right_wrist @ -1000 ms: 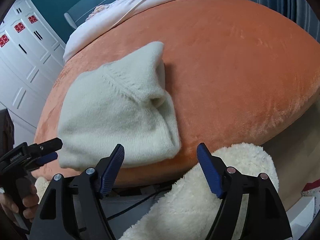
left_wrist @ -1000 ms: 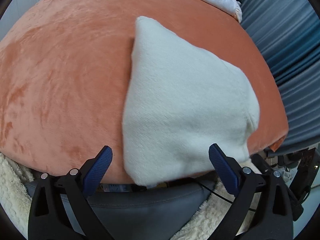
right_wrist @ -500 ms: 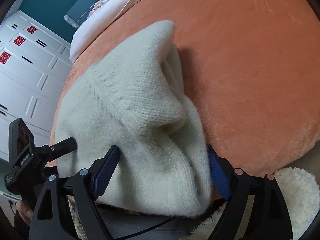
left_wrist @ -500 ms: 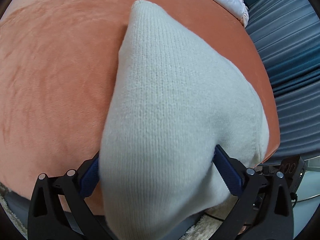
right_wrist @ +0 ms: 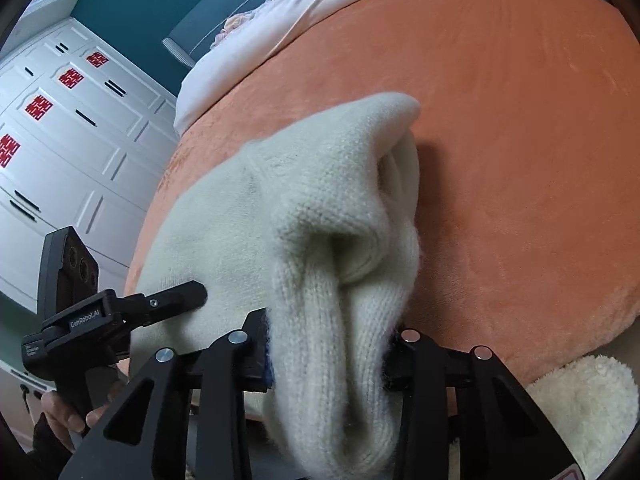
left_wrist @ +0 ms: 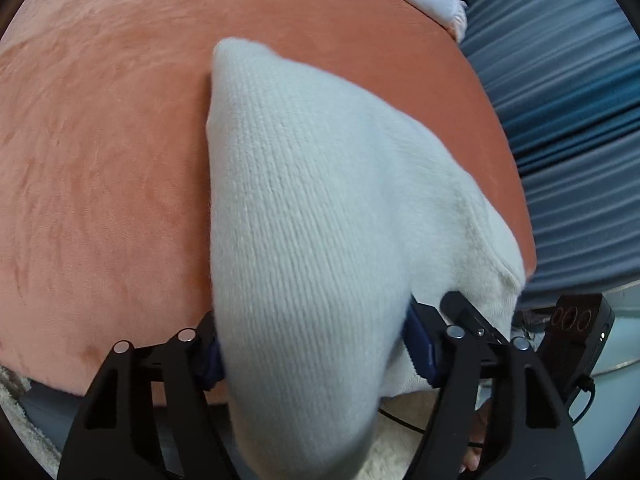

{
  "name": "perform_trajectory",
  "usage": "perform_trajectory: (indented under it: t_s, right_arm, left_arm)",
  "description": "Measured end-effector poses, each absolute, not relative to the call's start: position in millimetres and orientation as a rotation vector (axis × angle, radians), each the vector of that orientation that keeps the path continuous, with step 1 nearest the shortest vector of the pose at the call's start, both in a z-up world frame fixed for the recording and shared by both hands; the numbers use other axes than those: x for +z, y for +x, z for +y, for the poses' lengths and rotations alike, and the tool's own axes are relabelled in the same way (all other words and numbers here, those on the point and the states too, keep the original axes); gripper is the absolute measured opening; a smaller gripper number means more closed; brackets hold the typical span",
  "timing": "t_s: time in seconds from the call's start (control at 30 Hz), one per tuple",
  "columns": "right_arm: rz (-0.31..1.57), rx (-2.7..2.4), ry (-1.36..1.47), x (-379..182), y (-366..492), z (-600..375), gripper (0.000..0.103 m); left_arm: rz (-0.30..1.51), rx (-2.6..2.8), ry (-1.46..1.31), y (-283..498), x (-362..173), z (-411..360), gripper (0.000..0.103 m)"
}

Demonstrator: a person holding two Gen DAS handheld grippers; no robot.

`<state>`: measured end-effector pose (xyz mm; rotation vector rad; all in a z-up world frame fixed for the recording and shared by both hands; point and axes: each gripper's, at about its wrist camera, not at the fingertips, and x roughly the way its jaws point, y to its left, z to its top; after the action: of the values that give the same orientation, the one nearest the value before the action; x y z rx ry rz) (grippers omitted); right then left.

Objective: Fold small clothes

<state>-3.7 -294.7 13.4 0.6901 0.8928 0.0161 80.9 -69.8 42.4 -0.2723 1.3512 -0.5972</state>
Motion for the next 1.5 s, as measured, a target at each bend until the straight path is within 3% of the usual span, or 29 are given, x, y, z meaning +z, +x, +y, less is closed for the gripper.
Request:
perform_trajectory:
  t_s: [0.2, 0.37, 0.7, 0.97, 1.03, 1.1, 1.13, 1.2, 1.23, 1.27, 1.33, 1.5]
  right_arm:
    - [0.946, 0.007, 0.723, 31.4, -50.6, -288.7, 0.034]
    - [0.969, -0.016, 0.704, 47.1, -86.7, -273.0, 0.034]
    - [0.760, 0.024, 0.494, 152.8, -73.9, -229.8, 0.031]
    - [0.502, 0.150, 0.342, 240.3, -45.6, -174.9, 0.032]
    - [0.469, 0.193, 0.352, 237.5, -32.4, -167.0, 0.038]
    - [0.491, 0.222, 0.393, 209.0, -12.7, -165.6, 0.047]
    - [0.523, 0.213, 0.402, 184.4, 1.5, -162.9, 0.059]
    - [0.634, 0.117, 0.402, 131.7, 21.6, -159.8, 0.062]
    - [0.726, 0.053, 0.400, 101.2, 28.0, -160.7, 0.060]
    - [0.802, 0.009, 0.413, 76.9, 27.5, -162.1, 0.048]
    - [0.853, 0.019, 0.501, 52.7, 11.0, -164.6, 0.037]
    - [0.863, 0.078, 0.451, 68.4, -6.2, -149.4, 0.024]
  left_arm:
    - [1.433, -0.666, -0.259, 33.0, 45.8, -56.6, 0.063]
    - [1.416, -0.716, -0.292, 18.9, 64.1, -44.2, 0.054]
    - [1.197, -0.810, -0.439, 43.0, 147.2, 3.0, 0.048]
    - [0.841, -0.816, -0.350, 55.9, 247.7, 71.0, 0.052]
    - [0.815, -0.777, -0.303, 72.1, 239.0, 83.3, 0.061]
    - [0.837, -0.701, -0.253, 90.4, 206.4, 92.0, 0.083]
    - [0.870, -0.620, -0.203, 102.2, 179.7, 96.7, 0.090]
    - [0.972, -0.432, -0.117, 113.7, 124.9, 109.0, 0.086]
    - [1.023, -0.383, -0.121, 113.1, 106.1, 119.7, 0.081]
    - [1.060, -0.372, -0.157, 107.2, 90.5, 129.1, 0.081]
    - [1.072, -0.371, -0.245, 90.3, 75.7, 151.5, 0.081]
    - [1.048, -0.317, -0.238, 78.9, 67.3, 140.7, 0.082]
